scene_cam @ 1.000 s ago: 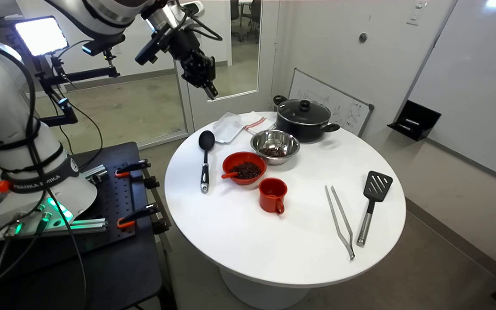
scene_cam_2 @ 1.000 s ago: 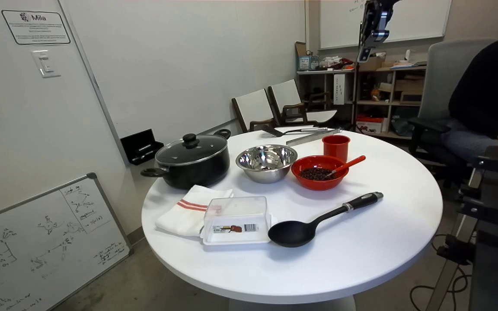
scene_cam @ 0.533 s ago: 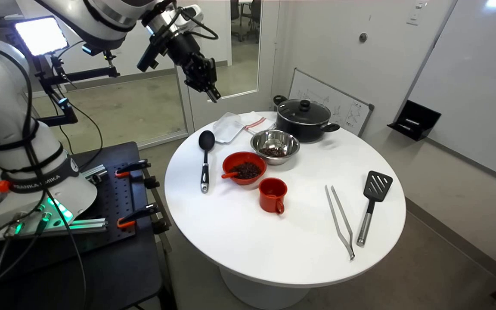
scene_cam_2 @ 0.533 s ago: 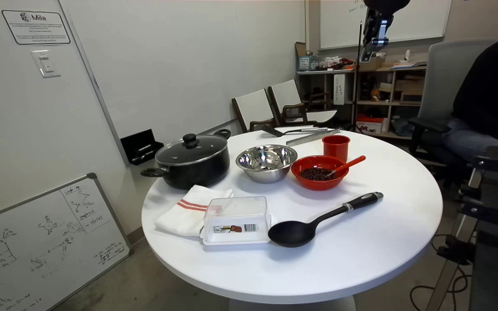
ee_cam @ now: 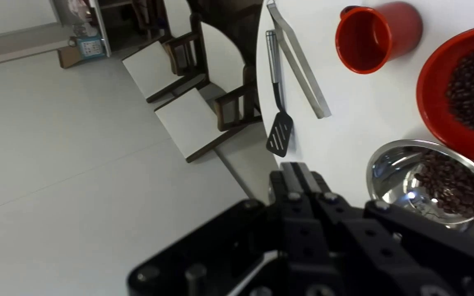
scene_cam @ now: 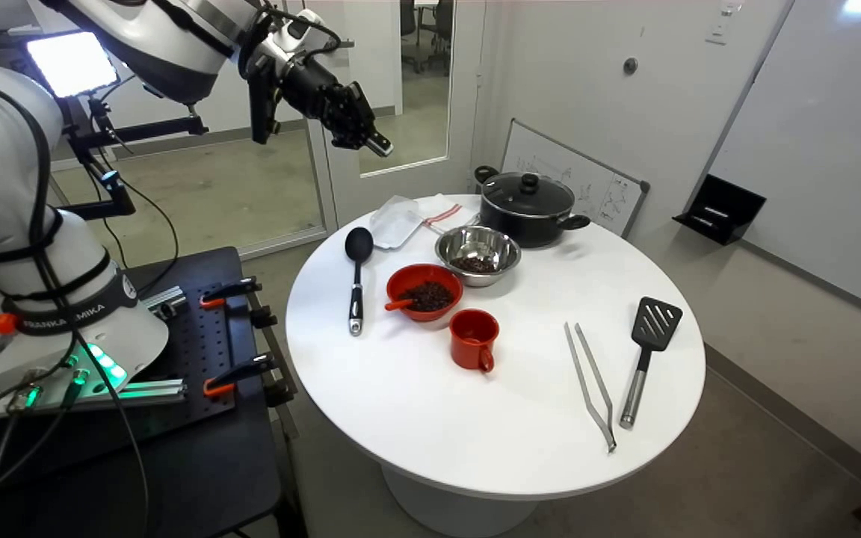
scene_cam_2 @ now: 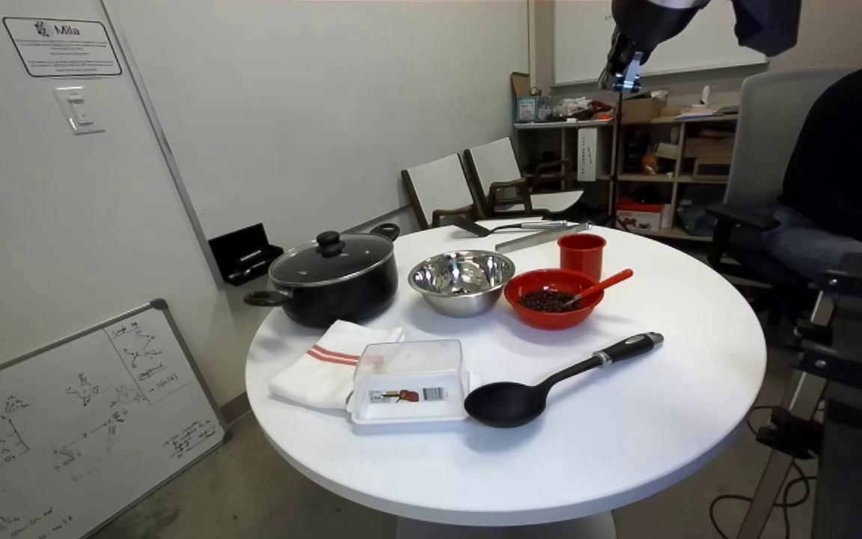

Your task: Use the spoon to stir the contents in the red bowl then place the spoon in the red mug.

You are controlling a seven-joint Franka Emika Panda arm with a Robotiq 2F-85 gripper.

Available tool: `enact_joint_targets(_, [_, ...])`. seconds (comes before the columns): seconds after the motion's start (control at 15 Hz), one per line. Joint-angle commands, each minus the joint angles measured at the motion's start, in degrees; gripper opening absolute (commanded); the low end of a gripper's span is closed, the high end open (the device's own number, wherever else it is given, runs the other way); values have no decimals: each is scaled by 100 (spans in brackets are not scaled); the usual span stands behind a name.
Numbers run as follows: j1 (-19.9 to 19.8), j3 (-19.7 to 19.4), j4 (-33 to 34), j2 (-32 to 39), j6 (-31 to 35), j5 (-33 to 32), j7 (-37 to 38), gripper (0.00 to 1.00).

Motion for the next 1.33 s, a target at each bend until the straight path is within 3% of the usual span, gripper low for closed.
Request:
enact_joint_targets(0.0, [761, -506, 324, 902, -1277, -507, 744, 0])
enact_joint_targets(0.27, [1369, -1195, 470, 1508, -1704, -439, 712, 1])
enact_joint_targets(0.33, [1470, -1320, 498, 1615, -1683, -446, 681, 26])
enact_joint_targets(0.47, [1629, -1528, 554, 1787, -1574, -422, 619, 34])
enact_joint_targets(1.0, [1823, -1993, 610, 2331, -1084, -216, -161, 95])
enact_joint_targets(1.27, [1701, -2297, 609, 2428, -275, 170, -1209, 100])
